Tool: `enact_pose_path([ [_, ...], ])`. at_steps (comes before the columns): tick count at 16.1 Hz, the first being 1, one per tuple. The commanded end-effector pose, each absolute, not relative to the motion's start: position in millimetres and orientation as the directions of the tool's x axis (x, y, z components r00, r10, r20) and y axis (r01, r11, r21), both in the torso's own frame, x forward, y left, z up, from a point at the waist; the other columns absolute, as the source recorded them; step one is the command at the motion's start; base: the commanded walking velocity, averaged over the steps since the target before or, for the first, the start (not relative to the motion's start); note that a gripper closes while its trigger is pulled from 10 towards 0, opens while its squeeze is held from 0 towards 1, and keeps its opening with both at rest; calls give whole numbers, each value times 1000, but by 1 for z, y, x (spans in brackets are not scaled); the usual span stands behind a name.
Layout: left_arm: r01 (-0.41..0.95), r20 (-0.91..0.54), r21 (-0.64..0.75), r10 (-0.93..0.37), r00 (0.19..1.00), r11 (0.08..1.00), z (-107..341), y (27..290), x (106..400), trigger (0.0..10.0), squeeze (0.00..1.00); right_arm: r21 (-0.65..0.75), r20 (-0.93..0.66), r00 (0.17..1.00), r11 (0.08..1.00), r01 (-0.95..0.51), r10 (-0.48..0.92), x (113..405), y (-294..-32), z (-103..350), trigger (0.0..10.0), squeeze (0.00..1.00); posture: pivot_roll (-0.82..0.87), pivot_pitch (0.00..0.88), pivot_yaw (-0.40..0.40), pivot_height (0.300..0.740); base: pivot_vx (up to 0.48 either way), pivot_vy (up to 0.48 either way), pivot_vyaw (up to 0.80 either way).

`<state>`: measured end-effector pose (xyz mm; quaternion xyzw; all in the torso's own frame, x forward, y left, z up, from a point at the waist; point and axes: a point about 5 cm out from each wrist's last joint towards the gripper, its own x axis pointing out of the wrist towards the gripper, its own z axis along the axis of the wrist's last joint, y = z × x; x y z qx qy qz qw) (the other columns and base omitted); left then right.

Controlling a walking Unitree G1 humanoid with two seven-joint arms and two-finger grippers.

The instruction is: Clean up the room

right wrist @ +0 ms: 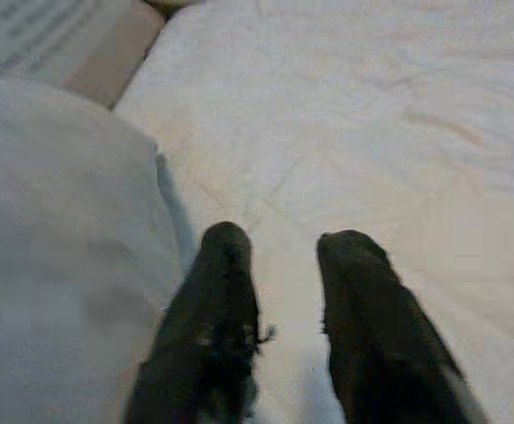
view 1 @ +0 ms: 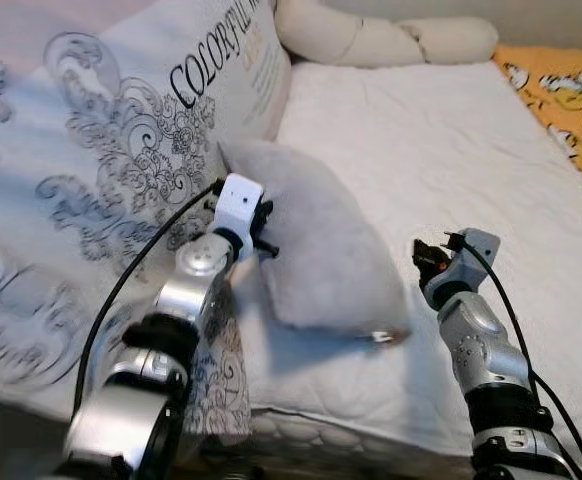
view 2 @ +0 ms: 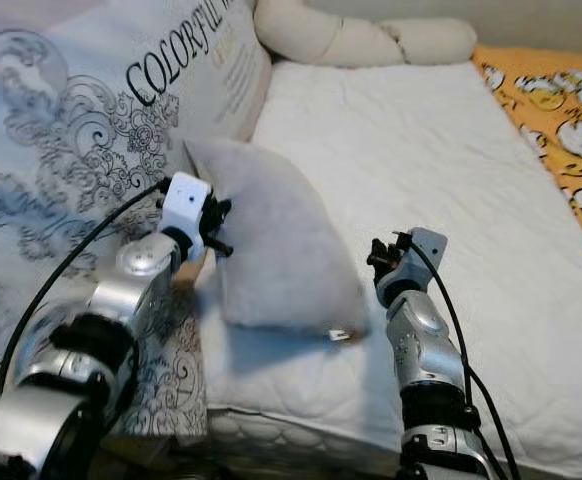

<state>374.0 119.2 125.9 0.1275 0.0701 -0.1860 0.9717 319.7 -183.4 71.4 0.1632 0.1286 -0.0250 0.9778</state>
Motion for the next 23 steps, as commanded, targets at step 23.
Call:
enact_pose_path([
  [23, 527, -452, 767, -275, 848, 366, 215, 179, 413, 10000, 0, 235, -206, 645, 677, -697, 736, 265, -154, 100, 10000, 1000, -114, 0, 103, 740, 0, 0, 0],
])
